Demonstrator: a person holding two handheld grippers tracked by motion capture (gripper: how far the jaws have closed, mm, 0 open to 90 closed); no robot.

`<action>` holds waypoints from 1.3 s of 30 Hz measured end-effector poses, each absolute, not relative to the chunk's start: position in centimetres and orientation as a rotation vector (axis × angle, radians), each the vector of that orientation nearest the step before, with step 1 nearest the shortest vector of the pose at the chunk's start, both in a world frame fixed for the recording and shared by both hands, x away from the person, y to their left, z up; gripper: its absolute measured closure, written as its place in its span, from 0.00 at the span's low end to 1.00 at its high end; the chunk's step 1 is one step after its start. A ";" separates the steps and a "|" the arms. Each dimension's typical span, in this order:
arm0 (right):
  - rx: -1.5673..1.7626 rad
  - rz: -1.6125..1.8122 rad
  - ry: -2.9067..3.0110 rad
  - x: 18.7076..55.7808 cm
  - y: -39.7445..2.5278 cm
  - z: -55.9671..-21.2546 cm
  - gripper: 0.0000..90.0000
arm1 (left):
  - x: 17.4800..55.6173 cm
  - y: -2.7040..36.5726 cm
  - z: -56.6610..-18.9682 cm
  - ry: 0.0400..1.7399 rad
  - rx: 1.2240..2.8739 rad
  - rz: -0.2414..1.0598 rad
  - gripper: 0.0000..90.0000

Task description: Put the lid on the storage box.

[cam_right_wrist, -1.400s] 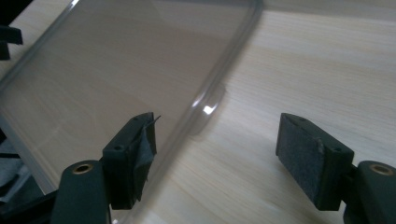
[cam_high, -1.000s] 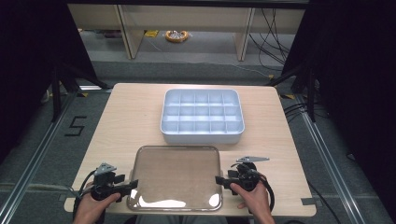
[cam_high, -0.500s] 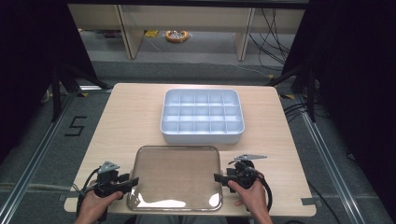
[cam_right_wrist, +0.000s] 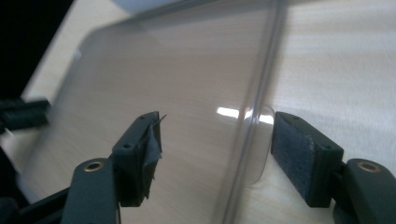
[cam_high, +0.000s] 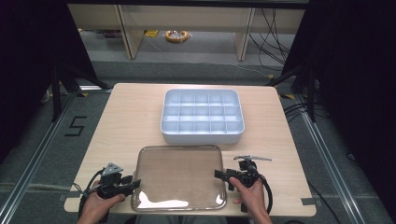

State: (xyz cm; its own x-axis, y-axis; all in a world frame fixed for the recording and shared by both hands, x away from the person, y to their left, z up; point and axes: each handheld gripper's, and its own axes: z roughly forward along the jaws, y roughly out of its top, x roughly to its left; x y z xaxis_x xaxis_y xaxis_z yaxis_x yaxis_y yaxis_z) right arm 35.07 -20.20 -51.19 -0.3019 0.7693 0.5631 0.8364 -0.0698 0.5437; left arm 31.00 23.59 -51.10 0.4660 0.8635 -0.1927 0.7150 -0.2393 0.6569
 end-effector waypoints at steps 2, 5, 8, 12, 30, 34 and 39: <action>-1.825 -1.340 -2.016 34.8 -20.5 -51.3 0.43 | 30.9 23.6 -51.1 1.306 2.026 0.274 0.60; -1.821 -1.366 -1.986 34.7 -20.7 -51.7 0.45 | 30.9 23.8 -51.1 1.296 2.042 0.278 0.59; -1.811 -1.378 -1.972 34.3 -20.8 -51.7 0.49 | 30.9 23.9 -51.0 1.300 2.052 0.278 0.58; -1.848 -1.339 -1.828 33.6 -20.9 -51.2 0.55 | 30.8 24.0 -51.0 1.303 2.047 0.271 0.57; -1.600 -1.500 -2.028 33.0 -20.3 -49.9 0.74 | 30.8 23.6 -51.1 1.288 2.017 0.227 0.39; -1.563 -1.522 -2.053 33.1 -20.4 -49.7 0.77 | 31.1 24.0 -51.0 1.335 2.007 0.210 0.29; -1.528 -1.527 -2.072 33.1 -20.1 -49.4 0.77 | 31.4 24.4 -51.1 1.362 1.957 0.204 0.25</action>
State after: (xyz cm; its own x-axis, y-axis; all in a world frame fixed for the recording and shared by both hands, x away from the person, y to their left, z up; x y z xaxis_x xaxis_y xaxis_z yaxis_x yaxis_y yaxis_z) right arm 33.09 -20.09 -49.44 -0.4711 0.6274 0.6200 0.7780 -0.0357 0.6273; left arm 31.41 24.35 -51.14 0.4261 0.8644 -0.2669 0.7486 -0.1712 0.6405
